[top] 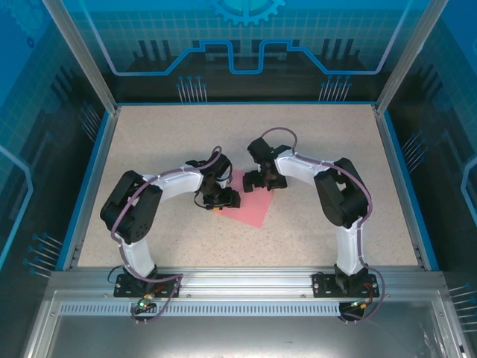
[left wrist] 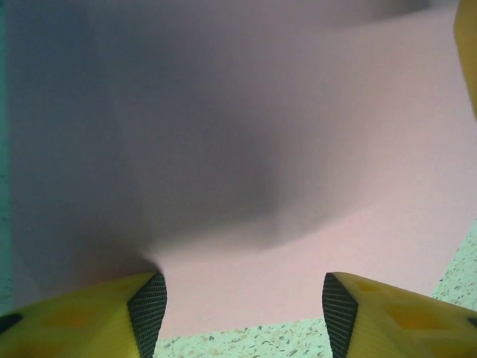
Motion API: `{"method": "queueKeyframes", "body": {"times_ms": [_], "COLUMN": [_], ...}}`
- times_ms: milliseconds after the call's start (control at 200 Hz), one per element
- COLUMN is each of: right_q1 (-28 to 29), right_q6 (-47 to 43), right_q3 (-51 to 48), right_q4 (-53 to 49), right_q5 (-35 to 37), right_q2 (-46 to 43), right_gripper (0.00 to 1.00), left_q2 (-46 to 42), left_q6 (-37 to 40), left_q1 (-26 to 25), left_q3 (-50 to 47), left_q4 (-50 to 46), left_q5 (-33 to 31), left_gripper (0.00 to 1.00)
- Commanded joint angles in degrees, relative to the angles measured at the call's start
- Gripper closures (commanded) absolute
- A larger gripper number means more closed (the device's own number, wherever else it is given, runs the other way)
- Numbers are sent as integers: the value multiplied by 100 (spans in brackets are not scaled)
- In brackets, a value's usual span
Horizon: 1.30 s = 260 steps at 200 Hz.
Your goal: Fold a paper plane with a square sheet of paper (fold left side to right side)
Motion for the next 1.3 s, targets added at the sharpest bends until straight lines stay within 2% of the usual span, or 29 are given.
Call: {"method": "queueKeyframes", "body": {"times_ms": [0,100,195,305,435,575,725,820,960,1130,1296], "right_q1": [307,403,422,422,413,358,182,82,-56,-415,-609], "right_q6": [134,94,74,-21,-134,-207,-358,-571,-1127,-1751,-2113], "right_q3": [48,126,107,-6,-148,-345,-696,-917,-1097,-1139,-872], "right_q4": [-109,-155,-149,-42,111,357,881,1149,1045,479,-92], "right_q5": [-623,-723,-795,-867,-1051,-1318,-2025,-2590,-3360,-4437,-5409], "right_q2": [250,219,133,-33,-227,-465,-945,-1355,-2152,-3175,-3720], "right_gripper": [4,7,16,28,47,61,74,79,79,79,78], "left_q2": [161,134,30,-217,-647,-1249,-2052,-2573,-3410,-4248,-4486], "left_q6": [-93,-127,-147,-136,-147,-87,5,57,314,793,844], "left_q1": [31,29,30,37,140,375,871,1281,1730,1822,1822], "left_q3": [-204,-246,-296,-304,-316,-370,-592,-780,-937,-876,-832], "left_q4": [-14,57,139,224,305,339,482,629,813,884,1270], "left_q5": [4,19,45,85,222,486,952,1401,2002,2524,3263], "left_gripper": [41,44,45,44,43,40,36,34,27,15,10]}}
